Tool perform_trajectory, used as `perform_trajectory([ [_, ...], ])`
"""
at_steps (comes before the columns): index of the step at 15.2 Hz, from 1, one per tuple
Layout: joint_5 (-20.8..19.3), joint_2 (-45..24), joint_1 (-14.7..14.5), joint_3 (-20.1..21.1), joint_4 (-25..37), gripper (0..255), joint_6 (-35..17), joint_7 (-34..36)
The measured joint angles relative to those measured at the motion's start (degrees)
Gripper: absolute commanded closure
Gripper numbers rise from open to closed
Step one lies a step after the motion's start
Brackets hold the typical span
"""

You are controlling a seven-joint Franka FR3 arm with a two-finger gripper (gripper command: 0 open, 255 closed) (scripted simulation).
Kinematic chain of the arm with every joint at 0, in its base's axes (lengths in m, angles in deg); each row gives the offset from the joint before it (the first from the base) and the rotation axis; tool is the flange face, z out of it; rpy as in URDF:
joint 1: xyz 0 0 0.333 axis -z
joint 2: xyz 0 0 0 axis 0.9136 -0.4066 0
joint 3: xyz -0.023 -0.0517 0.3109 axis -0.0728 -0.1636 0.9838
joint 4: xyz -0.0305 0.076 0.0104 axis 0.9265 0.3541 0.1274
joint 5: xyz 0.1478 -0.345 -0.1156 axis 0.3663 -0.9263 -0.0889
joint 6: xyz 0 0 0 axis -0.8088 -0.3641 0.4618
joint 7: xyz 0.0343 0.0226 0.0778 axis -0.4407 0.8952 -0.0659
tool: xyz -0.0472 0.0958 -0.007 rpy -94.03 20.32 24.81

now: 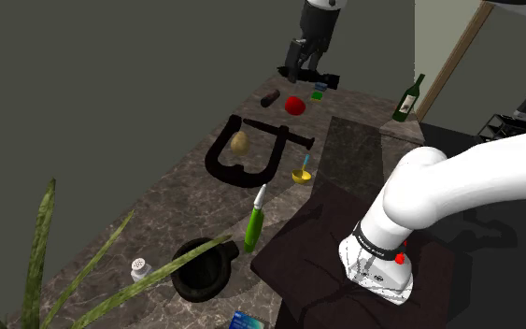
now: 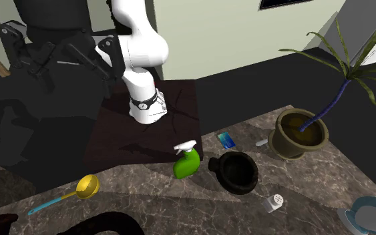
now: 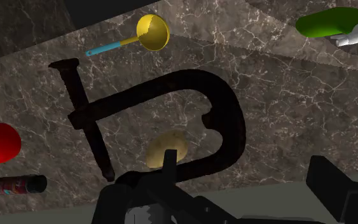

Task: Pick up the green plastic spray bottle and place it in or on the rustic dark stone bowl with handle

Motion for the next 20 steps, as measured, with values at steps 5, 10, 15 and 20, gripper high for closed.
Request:
perform_trajectory([
  [5,2.78,-1.85,1.39,0.44,-3.05,0,-1.31,5.96],
  [10,7.63,-4.54,3.42,0.57,-9.43,0,-4.98,14.95],
  [15,13.91,-8.28,4.45,1.35,-15.36,0,-9.88,24.03],
  [20,21.41,-12.46,4.59,1.92,-20.93,0,-15.71,31.82],
])
